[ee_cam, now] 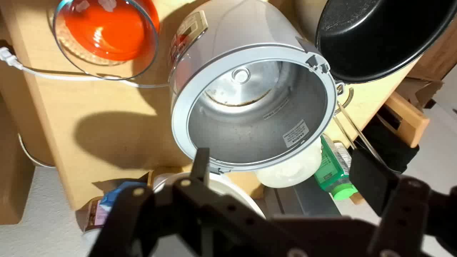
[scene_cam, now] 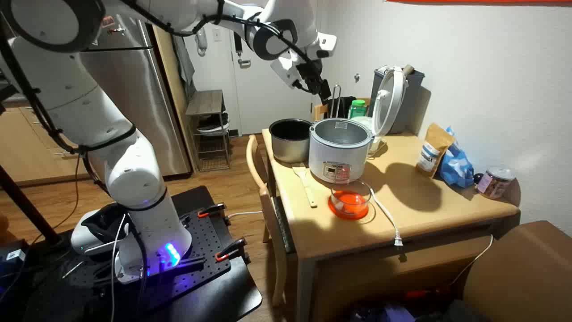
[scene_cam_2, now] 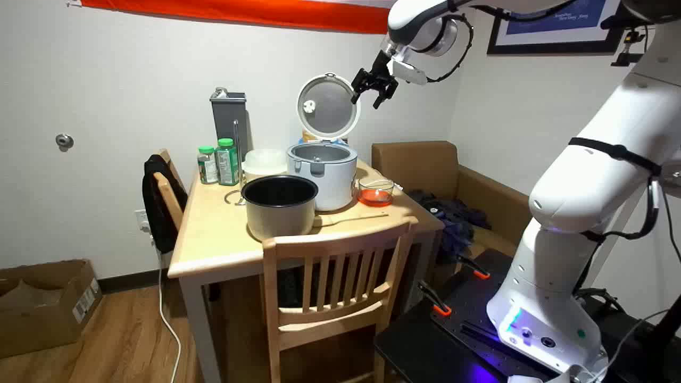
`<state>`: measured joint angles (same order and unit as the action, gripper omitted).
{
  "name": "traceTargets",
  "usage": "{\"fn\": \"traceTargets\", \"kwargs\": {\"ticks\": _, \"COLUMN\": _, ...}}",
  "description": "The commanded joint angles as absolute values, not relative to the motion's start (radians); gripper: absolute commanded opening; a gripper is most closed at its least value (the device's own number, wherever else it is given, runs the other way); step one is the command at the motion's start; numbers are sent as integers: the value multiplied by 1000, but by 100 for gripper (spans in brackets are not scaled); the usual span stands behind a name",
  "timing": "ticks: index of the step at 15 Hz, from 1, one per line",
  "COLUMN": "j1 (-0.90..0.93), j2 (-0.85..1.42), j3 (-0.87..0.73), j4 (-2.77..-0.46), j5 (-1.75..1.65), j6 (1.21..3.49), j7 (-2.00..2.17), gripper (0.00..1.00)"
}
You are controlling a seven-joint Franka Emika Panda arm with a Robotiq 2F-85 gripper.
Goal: Put the pot in the rice cooker
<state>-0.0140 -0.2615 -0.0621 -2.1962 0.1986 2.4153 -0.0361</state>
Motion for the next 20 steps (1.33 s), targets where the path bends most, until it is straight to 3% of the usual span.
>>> {"fn": "traceTargets", "kwargs": {"ticks": 1, "j1": -13, "j2": -261, "j3": -63, "j4": -2194, "j5": 197, "j6": 2413, "j7": -35, "gripper": 100}}
{"fn": "traceTargets", "kwargs": {"ticks": 10, "j1": -11, "j2": -255, "j3": -57, "j4": -2193, "j5": 195, "j6": 2418, "j7": -29, "gripper": 100}}
{"fn": "traceTargets", "kwargs": {"ticks": 17, "j1": -10, "j2": -134, "j3": 82, "j4": -2101, "j5": 22, "j6": 2329, "j7": 368, "gripper": 100}}
{"fn": "traceTargets", "kwargs": {"ticks": 20, "j1": 22, "j2": -108, "j3": 99, "j4": -2053, "j5": 12, "j6": 2271, "j7": 359, "gripper": 100}}
